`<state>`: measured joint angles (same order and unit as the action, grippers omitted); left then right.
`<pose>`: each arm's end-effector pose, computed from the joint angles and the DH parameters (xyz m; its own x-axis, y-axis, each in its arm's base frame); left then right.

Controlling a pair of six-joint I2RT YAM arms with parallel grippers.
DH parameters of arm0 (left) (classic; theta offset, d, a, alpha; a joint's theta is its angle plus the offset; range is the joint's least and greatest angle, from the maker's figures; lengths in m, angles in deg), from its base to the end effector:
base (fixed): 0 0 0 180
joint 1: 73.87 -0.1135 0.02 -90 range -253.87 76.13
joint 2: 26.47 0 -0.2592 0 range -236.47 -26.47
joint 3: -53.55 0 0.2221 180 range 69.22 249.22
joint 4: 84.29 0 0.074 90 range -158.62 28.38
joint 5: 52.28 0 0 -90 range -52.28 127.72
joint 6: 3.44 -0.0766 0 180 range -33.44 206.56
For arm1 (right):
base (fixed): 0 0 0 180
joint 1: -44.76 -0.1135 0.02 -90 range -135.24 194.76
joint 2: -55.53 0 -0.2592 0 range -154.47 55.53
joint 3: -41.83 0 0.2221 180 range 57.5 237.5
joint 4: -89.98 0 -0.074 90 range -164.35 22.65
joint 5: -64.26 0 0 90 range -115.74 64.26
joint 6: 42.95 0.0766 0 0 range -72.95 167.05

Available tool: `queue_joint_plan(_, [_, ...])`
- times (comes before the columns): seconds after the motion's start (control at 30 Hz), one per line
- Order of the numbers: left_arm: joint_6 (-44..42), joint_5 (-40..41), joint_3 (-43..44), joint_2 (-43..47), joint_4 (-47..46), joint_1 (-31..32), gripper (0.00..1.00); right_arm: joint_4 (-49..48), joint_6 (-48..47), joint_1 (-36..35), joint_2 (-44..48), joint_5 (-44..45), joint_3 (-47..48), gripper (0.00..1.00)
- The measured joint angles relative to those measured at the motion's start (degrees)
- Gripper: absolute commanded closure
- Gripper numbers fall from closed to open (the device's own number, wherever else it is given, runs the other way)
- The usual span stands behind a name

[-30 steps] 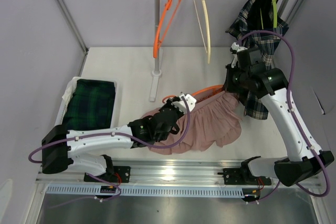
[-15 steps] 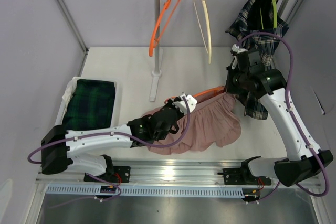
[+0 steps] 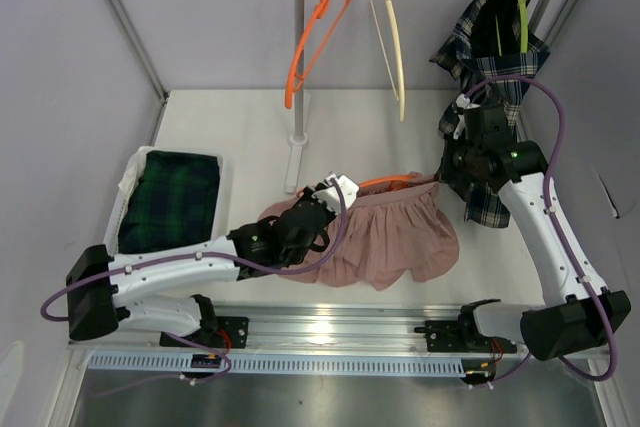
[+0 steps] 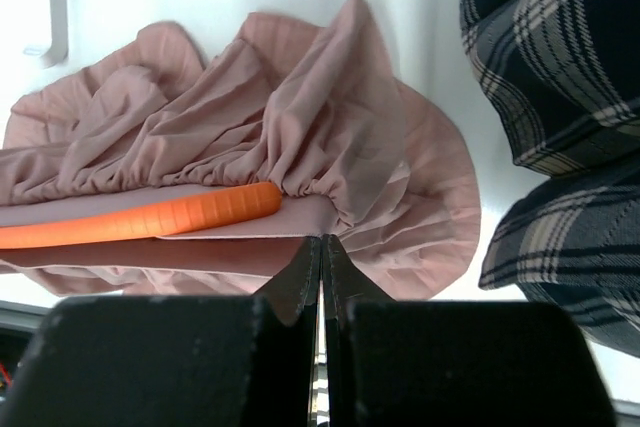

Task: Place the skirt on the hanger

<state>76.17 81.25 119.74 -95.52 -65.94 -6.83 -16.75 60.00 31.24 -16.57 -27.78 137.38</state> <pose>0.1539 -0.2279 0.2976 -0.0636 0.4853 -0.8720 0.4357 0.7996 0.4132 0.2339 0.0590 0.3335 -0.7813 0.0425 -0.6227 -0.0830 0.9818 0.1711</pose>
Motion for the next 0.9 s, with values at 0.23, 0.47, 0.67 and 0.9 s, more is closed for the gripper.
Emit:
queue_joint_plan(0.23, [0.59, 0.0, -1.77, 1.55, -0.42, 0.0, 1.0, -1.53, 0.09, 1.01, 0.0, -2.54, -0.55, 1.0])
queue_joint_plan(0.47, [0.9, 0.79, -1.97, 1.97, 0.35, 0.0, 1.0, -2.97, 0.94, -1.55, 0.24, -3.21, -1.36, 1.0])
queue_joint_plan(0.67, [3.15, 2.86, -0.24, 1.99, 3.08, -1.38, 1.0, -4.15, 1.95, -4.96, 2.27, -2.08, -4.09, 1.0])
queue_joint_plan(0.9, [6.56, 2.78, 3.21, 2.62, 6.08, -3.23, 1.0, -5.73, 3.78, -6.27, 4.68, -1.68, -9.46, 1.0])
